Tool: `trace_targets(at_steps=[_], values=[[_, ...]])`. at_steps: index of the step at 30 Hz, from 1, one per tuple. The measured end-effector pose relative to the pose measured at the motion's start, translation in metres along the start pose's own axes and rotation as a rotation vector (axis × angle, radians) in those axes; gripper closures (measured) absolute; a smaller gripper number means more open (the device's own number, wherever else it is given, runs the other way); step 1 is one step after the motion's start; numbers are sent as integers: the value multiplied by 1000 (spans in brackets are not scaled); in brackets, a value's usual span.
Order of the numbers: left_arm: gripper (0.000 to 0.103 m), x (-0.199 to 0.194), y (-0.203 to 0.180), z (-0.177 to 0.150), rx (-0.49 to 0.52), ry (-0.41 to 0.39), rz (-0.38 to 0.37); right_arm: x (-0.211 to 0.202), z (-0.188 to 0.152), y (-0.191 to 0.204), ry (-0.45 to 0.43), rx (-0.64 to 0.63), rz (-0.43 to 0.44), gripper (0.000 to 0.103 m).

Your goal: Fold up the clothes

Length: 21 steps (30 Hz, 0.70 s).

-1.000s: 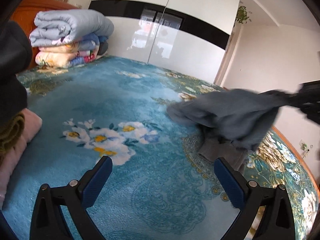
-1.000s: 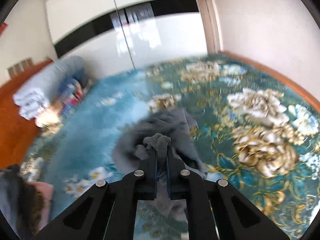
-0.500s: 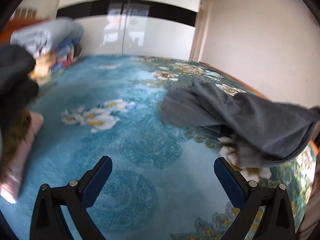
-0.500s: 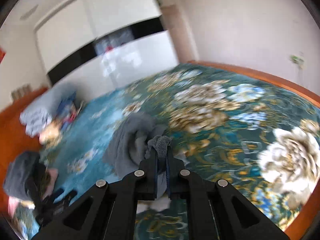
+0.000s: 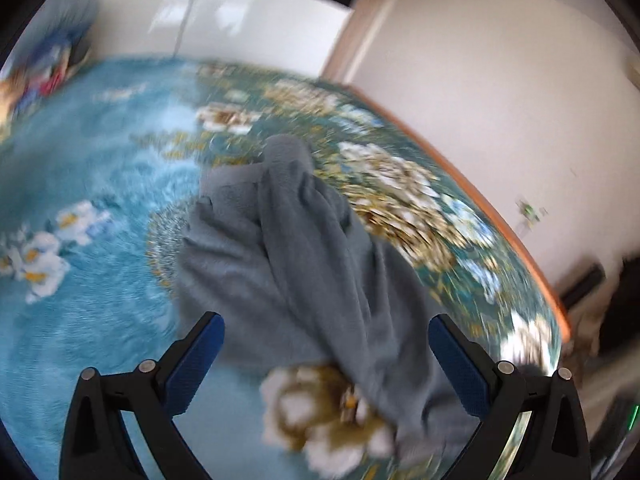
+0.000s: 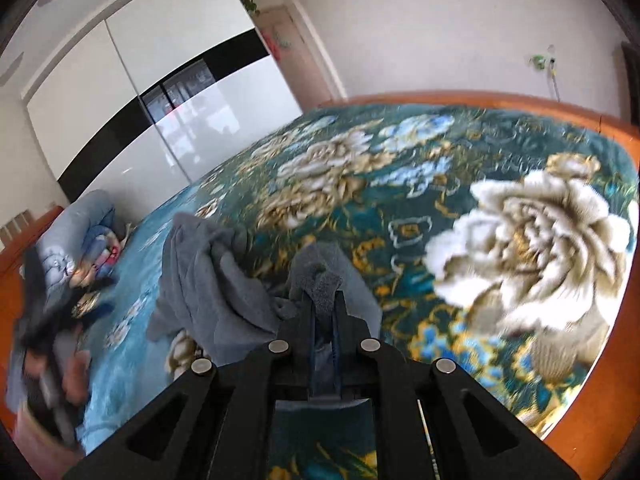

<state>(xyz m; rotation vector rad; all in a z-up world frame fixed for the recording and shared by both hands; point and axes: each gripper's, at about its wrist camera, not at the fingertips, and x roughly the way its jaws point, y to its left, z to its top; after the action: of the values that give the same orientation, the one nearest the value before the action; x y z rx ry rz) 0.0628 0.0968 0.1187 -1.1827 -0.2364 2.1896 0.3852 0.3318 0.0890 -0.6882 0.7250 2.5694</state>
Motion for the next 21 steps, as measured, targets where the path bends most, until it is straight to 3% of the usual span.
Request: trace_targets(at_steps=[5, 7, 10, 13, 15, 16, 18, 21], values=[[1, 59, 18, 44, -122, 56, 81, 12, -3, 6, 34, -17, 23, 96], [4, 71, 26, 54, -177, 54, 61, 16, -1, 6, 43, -15, 25, 96], [17, 84, 34, 68, -253, 40, -2, 19, 2, 7, 55, -22, 14, 96], [38, 91, 31, 77, -293, 48, -64, 19, 2, 8, 70, -31, -5, 96], [63, 98, 24, 83, -286, 77, -74, 17, 1, 10, 77, -37, -19, 96], [68, 102, 20, 84, -272, 95, -67, 16, 0, 12, 80, -34, -22, 96], [95, 106, 14, 83, -244, 134, -46, 14, 0, 15, 87, -23, -17, 96], [98, 93, 16, 77, -240, 108, -54, 7, 1, 22, 88, -28, -10, 96]])
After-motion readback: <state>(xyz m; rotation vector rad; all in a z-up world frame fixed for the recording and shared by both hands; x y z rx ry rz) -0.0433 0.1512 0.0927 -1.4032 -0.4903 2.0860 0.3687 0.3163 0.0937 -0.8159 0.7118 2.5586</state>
